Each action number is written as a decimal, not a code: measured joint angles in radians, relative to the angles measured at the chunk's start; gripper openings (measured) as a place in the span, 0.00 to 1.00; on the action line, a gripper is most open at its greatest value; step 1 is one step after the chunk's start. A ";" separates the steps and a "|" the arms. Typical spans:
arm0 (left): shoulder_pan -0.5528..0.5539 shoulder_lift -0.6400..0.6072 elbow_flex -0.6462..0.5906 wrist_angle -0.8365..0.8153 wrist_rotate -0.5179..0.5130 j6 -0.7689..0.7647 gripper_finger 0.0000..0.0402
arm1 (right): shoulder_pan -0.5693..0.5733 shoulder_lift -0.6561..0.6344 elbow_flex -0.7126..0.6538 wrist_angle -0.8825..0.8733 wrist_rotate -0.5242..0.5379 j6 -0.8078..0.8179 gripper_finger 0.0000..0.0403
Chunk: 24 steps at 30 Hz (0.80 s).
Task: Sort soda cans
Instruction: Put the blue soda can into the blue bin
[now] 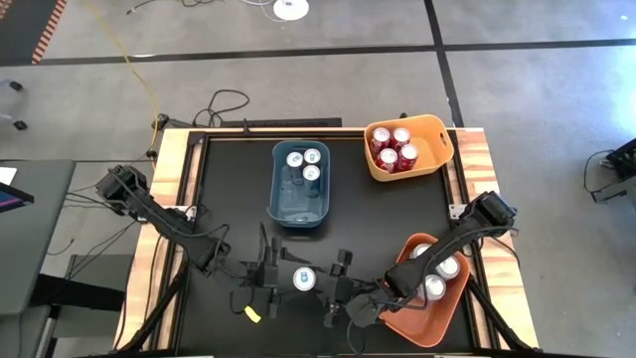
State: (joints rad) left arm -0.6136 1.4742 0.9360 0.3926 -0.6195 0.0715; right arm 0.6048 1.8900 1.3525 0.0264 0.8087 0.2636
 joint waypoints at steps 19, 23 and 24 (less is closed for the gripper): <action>0.025 -0.085 0.000 -0.150 -0.037 -0.015 0.58 | -0.001 -0.003 0.000 -0.034 -0.047 0.019 0.71; 0.060 -0.166 -0.002 -0.183 -0.011 0.050 0.58 | 0.000 -0.017 0.004 -0.029 -0.016 0.048 0.78; 0.072 -0.189 -0.003 -0.201 -0.014 0.074 0.58 | 0.002 -0.022 0.004 -0.038 -0.011 0.053 0.79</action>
State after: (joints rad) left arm -0.5419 1.2855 0.9329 0.1915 -0.6337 0.1452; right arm 0.6069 1.8685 1.3565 -0.0116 0.7973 0.3162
